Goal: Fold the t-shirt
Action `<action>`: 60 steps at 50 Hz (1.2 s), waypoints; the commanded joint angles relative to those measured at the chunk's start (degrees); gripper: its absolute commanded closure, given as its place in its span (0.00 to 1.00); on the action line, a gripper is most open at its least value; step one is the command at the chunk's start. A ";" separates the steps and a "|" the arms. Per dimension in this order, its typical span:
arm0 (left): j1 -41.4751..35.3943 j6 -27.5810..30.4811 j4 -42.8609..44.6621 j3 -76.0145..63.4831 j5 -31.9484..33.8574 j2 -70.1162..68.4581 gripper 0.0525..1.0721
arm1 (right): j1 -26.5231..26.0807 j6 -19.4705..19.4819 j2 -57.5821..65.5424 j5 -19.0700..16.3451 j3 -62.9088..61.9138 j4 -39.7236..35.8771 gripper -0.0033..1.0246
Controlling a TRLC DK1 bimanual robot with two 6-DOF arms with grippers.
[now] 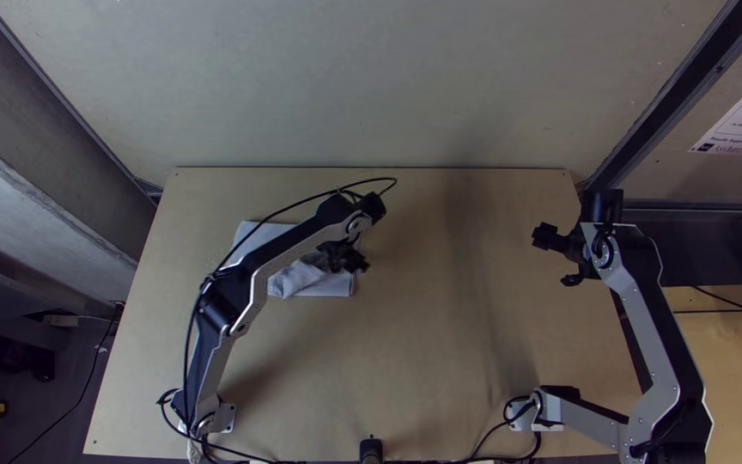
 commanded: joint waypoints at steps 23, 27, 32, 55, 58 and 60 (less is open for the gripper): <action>5.86 -6.39 5.40 11.55 36.99 -0.23 0.04 | 0.47 -2.23 -4.14 0.02 -1.57 2.08 0.04; 7.44 -5.16 5.84 9.79 36.73 -3.31 0.04 | 1.26 -2.66 -3.35 0.02 1.33 2.70 0.04; 10.26 -3.32 6.02 7.94 34.01 -7.79 0.04 | 1.61 -5.48 -1.94 0.02 6.07 5.07 0.04; 29.86 9.52 14.37 -5.94 21.52 -33.37 0.04 | 1.26 -17.96 0.61 -7.80 24.44 12.10 0.04; 32.93 10.31 14.37 -6.38 21.52 -35.57 0.04 | 1.43 -17.96 -0.53 -8.24 24.62 13.95 0.04; 34.78 11.01 14.37 -7.09 21.52 -37.15 0.04 | 1.70 -17.96 -1.68 -8.24 24.79 14.48 0.04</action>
